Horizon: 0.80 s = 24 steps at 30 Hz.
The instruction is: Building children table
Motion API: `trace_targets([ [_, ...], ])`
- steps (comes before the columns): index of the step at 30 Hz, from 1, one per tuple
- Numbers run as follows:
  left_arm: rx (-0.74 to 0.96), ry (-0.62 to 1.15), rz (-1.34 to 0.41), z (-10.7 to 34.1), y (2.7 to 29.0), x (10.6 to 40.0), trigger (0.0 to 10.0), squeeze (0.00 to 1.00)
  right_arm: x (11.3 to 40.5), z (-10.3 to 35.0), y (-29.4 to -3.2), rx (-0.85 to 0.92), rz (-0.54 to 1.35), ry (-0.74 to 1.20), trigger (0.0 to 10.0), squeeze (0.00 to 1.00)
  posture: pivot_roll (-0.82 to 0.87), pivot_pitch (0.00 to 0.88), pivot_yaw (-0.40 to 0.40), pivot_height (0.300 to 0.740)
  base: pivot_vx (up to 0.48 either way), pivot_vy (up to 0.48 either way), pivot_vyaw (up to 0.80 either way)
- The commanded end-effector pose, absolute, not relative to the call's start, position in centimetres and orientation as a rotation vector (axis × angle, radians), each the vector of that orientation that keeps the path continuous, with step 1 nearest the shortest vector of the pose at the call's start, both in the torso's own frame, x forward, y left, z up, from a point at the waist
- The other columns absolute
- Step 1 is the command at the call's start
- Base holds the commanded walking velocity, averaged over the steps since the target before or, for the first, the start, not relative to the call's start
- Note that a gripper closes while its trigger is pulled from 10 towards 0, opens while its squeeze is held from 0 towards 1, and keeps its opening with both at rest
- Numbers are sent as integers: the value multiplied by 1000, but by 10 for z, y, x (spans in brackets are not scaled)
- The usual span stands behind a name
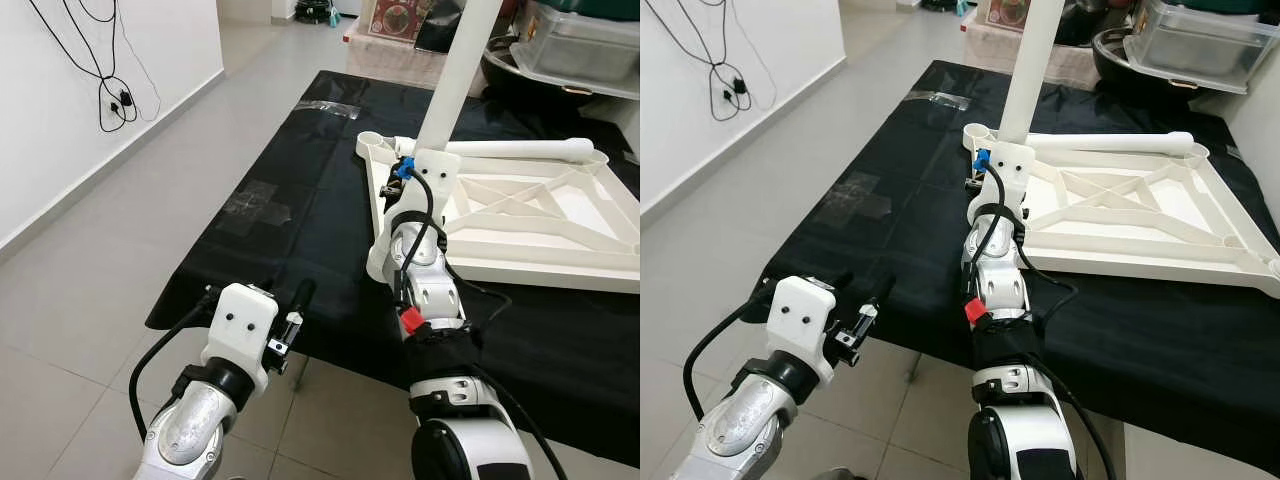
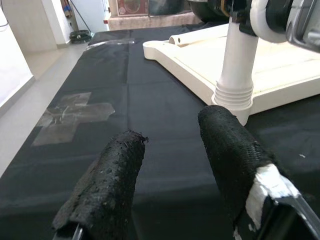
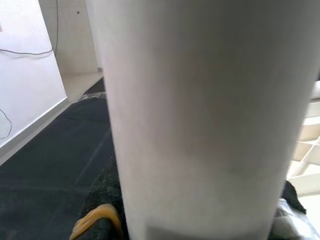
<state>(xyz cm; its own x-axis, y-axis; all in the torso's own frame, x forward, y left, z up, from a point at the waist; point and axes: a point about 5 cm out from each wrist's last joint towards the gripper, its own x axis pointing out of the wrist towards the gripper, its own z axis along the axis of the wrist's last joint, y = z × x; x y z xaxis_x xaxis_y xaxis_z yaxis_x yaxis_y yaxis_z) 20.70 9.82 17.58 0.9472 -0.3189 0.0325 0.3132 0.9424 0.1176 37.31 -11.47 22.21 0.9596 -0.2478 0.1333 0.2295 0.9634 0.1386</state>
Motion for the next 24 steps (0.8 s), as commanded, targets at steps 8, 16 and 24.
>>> trace_targets([
  [8,111,-39,-333,171,97,208,10000,0,360,224,-111,147,-173,-228,10000,0,150,104,-65,740,0,0,0],
  [16,111,-34,-334,170,97,207,10000,0,361,214,-110,121,-129,-167,10000,1000,157,106,-66,740,0,0,0],
  [24,115,-31,-328,170,99,207,10000,0,366,225,-106,151,10,-212,10000,0,153,105,-67,740,0,0,0],
])
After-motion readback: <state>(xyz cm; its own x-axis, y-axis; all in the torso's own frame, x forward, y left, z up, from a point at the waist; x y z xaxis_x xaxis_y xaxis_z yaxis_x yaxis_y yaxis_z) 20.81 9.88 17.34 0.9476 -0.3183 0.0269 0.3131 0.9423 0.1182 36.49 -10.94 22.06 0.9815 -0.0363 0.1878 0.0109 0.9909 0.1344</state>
